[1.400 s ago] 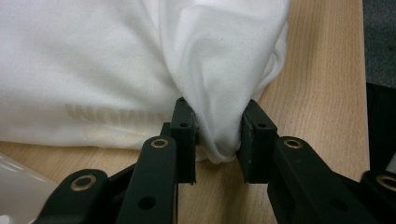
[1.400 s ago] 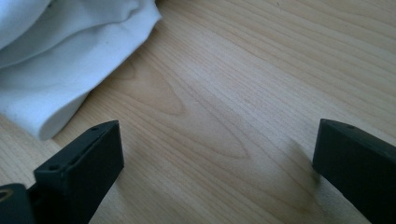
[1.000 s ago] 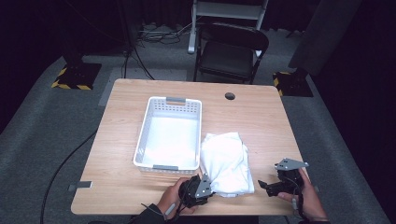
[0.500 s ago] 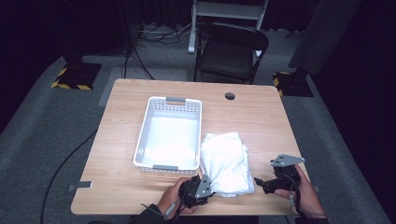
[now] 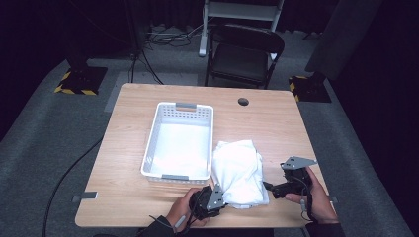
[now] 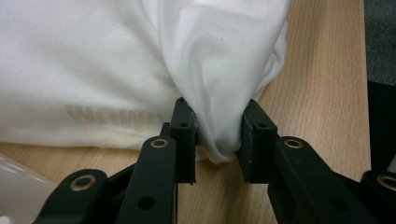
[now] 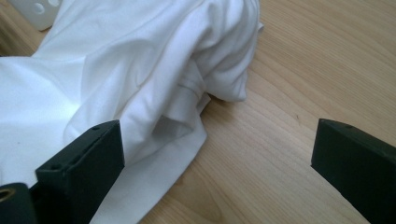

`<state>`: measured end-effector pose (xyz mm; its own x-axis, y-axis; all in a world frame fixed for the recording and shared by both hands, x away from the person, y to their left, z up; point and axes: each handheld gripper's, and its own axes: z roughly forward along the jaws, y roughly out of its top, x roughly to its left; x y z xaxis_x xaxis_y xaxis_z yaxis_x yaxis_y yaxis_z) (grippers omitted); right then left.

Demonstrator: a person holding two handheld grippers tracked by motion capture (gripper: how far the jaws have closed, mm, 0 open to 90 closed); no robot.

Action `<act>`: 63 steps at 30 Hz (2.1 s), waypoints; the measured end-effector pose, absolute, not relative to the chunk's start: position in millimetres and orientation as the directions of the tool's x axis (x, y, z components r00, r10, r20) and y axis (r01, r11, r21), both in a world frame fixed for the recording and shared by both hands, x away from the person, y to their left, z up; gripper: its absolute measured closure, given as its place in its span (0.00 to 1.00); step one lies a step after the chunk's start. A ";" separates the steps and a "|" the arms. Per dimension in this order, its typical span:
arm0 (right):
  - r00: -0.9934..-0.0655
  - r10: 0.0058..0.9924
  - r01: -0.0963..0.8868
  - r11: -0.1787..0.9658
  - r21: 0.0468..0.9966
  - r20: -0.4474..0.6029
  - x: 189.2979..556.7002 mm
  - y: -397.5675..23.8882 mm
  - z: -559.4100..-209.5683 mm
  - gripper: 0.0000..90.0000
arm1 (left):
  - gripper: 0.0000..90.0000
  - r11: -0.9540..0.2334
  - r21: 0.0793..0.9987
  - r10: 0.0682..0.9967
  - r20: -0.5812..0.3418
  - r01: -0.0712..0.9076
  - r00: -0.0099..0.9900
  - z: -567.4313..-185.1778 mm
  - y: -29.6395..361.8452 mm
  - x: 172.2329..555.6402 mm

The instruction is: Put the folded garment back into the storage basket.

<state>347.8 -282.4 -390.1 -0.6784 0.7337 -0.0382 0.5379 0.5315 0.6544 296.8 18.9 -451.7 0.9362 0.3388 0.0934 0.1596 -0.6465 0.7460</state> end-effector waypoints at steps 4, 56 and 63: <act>-0.680 0.732 0.538 0.530 0.655 -0.034 350.4 -279.0 -388.9 0.03 | 0.78 -0.646 0.746 0.338 0.093 0.160 0.936 -451.7 18.8 296.6; -0.637 0.771 0.590 0.471 0.656 0.020 400.8 -241.0 -396.4 0.00 | 0.78 -0.651 0.744 0.335 0.100 0.153 0.937 -451.6 18.7 296.4; -0.629 0.776 0.618 0.457 0.639 0.053 407.1 -242.7 -405.9 0.00 | 0.78 -0.652 0.743 0.334 0.103 0.151 0.937 -451.7 18.5 296.1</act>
